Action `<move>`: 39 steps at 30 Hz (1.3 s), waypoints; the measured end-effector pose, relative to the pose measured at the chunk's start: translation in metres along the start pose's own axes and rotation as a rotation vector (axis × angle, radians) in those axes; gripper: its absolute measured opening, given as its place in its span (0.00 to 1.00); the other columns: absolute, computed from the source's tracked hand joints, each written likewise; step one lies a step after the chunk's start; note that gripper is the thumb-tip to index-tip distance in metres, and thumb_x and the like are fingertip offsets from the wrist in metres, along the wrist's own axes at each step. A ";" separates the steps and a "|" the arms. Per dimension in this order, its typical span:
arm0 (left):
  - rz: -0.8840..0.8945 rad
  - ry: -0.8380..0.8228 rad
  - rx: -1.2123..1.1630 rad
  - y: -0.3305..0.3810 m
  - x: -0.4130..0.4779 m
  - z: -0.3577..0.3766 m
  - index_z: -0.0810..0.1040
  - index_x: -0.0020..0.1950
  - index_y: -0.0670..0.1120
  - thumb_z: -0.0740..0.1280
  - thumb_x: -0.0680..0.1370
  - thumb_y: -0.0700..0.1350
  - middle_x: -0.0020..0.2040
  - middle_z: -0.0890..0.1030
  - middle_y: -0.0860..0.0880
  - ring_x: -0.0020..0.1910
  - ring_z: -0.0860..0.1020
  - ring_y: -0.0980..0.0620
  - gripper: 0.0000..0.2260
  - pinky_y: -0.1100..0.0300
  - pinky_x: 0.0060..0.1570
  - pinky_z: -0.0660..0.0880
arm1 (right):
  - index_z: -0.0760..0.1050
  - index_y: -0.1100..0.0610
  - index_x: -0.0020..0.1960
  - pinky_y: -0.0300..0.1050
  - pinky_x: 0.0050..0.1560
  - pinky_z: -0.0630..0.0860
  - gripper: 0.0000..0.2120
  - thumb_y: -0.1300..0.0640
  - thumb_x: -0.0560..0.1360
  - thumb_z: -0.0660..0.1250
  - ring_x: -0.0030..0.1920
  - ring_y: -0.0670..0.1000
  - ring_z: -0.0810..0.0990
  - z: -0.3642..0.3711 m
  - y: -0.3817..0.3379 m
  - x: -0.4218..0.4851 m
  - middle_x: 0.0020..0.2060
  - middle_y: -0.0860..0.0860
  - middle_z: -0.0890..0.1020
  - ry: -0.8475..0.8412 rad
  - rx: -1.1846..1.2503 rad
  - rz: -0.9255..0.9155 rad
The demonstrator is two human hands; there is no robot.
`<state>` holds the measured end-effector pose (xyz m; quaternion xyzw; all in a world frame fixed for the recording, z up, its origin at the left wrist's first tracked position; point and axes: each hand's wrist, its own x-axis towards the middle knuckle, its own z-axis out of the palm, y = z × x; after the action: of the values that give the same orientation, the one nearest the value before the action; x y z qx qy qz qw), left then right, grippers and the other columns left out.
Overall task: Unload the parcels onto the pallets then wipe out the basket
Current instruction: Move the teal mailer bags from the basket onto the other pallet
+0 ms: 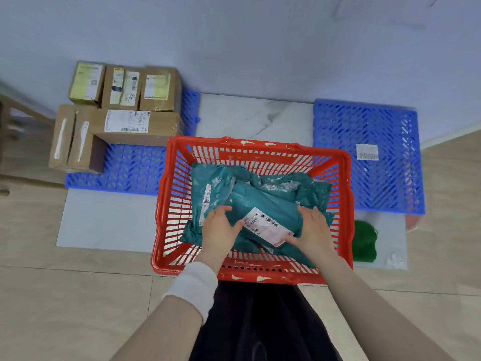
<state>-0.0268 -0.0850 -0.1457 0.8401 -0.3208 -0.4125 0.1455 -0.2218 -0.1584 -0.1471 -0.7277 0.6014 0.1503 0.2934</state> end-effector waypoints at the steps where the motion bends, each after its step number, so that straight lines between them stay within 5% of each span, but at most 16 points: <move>1: -0.017 0.001 -0.004 0.000 0.002 0.004 0.70 0.64 0.46 0.69 0.73 0.49 0.63 0.73 0.45 0.62 0.72 0.47 0.21 0.53 0.61 0.70 | 0.56 0.57 0.73 0.50 0.74 0.53 0.44 0.45 0.66 0.74 0.75 0.54 0.53 0.003 0.000 0.007 0.72 0.53 0.62 -0.031 -0.020 -0.010; 11: -0.235 0.100 -0.104 -0.006 0.011 0.042 0.69 0.64 0.44 0.69 0.73 0.48 0.65 0.73 0.45 0.63 0.72 0.47 0.22 0.49 0.63 0.70 | 0.70 0.57 0.60 0.48 0.61 0.67 0.27 0.44 0.68 0.71 0.60 0.56 0.66 0.033 -0.002 0.056 0.58 0.55 0.70 -0.027 -0.162 -0.226; 21: -0.318 0.247 -0.416 0.019 -0.020 0.046 0.65 0.68 0.41 0.70 0.73 0.48 0.67 0.71 0.43 0.63 0.72 0.47 0.28 0.55 0.60 0.69 | 0.75 0.59 0.54 0.44 0.49 0.71 0.19 0.50 0.68 0.73 0.50 0.53 0.76 -0.009 0.009 0.052 0.50 0.54 0.77 -0.050 0.227 -0.217; 26: -0.308 0.137 -0.726 0.043 -0.042 0.047 0.58 0.72 0.42 0.70 0.72 0.50 0.65 0.71 0.44 0.53 0.72 0.53 0.34 0.58 0.54 0.70 | 0.77 0.60 0.49 0.28 0.36 0.66 0.15 0.54 0.66 0.75 0.35 0.43 0.72 -0.059 0.011 0.034 0.40 0.49 0.77 -0.006 0.419 -0.291; 30: -0.221 -0.003 -1.083 0.073 -0.067 0.054 0.73 0.61 0.46 0.71 0.71 0.48 0.58 0.80 0.49 0.51 0.80 0.53 0.20 0.50 0.54 0.77 | 0.78 0.58 0.48 0.33 0.42 0.73 0.11 0.54 0.69 0.73 0.39 0.46 0.79 -0.091 0.022 0.010 0.42 0.51 0.82 -0.085 0.562 -0.297; 34: -0.088 0.048 -1.175 0.116 -0.087 0.071 0.76 0.58 0.47 0.73 0.69 0.44 0.52 0.83 0.50 0.50 0.82 0.52 0.19 0.57 0.47 0.80 | 0.77 0.53 0.48 0.43 0.48 0.77 0.07 0.53 0.71 0.70 0.45 0.48 0.81 -0.112 0.054 -0.012 0.47 0.52 0.83 -0.003 0.728 -0.238; 39: -0.012 0.075 -1.069 0.188 -0.081 0.107 0.78 0.53 0.47 0.74 0.68 0.43 0.50 0.84 0.49 0.49 0.82 0.50 0.14 0.54 0.49 0.79 | 0.73 0.54 0.59 0.41 0.58 0.69 0.23 0.50 0.67 0.74 0.55 0.47 0.72 -0.137 0.137 -0.022 0.54 0.51 0.74 0.209 0.638 -0.196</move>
<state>-0.2266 -0.1707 -0.0675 0.6648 -0.0556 -0.4888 0.5621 -0.3774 -0.2385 -0.0616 -0.6651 0.5720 -0.1497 0.4561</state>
